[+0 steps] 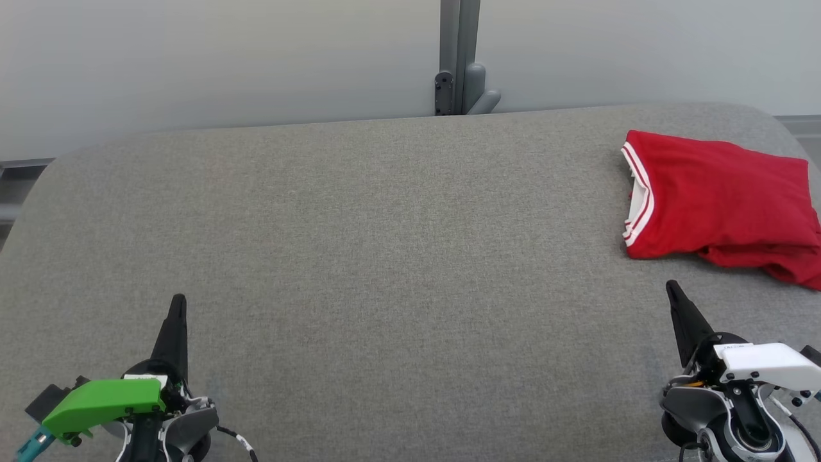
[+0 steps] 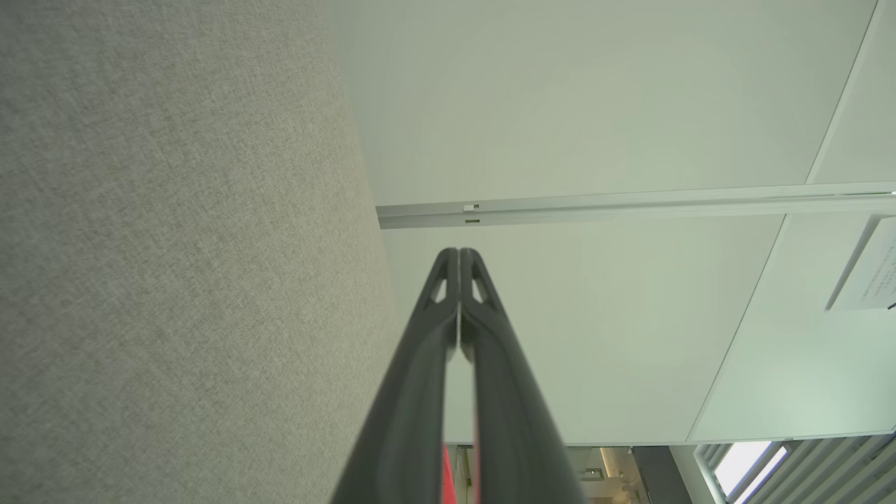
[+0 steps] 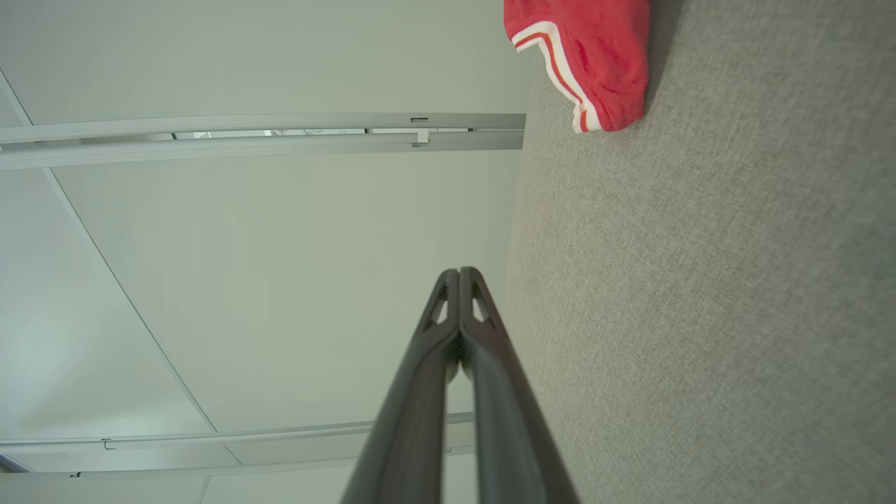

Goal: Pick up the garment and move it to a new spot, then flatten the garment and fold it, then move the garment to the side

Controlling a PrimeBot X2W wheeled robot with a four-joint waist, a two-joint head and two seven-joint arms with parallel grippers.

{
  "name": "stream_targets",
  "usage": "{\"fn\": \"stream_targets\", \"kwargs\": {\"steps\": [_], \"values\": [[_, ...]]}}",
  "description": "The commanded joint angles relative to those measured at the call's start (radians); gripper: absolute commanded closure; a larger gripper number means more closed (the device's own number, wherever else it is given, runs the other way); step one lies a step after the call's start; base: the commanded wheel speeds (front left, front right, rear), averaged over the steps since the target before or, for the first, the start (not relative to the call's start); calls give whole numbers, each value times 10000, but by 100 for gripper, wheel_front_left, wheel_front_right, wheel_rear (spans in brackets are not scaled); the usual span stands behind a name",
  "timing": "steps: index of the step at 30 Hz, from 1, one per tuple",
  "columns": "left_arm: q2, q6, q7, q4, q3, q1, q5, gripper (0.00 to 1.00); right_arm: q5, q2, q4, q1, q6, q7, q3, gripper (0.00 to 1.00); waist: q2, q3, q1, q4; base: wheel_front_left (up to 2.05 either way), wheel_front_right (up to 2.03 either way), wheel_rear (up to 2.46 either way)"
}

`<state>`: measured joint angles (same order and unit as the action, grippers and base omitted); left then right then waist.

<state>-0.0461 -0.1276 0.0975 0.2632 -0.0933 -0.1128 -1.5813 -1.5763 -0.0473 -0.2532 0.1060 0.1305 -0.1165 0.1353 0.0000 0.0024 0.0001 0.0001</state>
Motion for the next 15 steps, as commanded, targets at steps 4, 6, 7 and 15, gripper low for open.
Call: {"fn": "stream_targets", "kwargs": {"steps": [4, 6, 7, 15], "values": [[-74, -56, 111, 5, -48, -241, -351, 100, -389, -54, 63, 125, 4, -118, -21, 100, 0, 9, -1, -1, 0, 0, 0], [-74, -56, 109, 4, -46, -236, -327, 100, -361, -54, 63, 124, 4, -113, -20, 100, 0, 9, -1, -1, 0, 0, 0], [-73, -56, 109, 3, -46, -236, -327, 100, -361, -52, 62, 124, 4, -113, -20, 100, 0, 9, -1, -1, 0, 0, 0], [-73, -56, 109, 2, -44, -235, -326, 100, -362, -52, 62, 124, 4, -113, -20, 100, 0, 9, -1, -1, 0, 0, 0]]}}
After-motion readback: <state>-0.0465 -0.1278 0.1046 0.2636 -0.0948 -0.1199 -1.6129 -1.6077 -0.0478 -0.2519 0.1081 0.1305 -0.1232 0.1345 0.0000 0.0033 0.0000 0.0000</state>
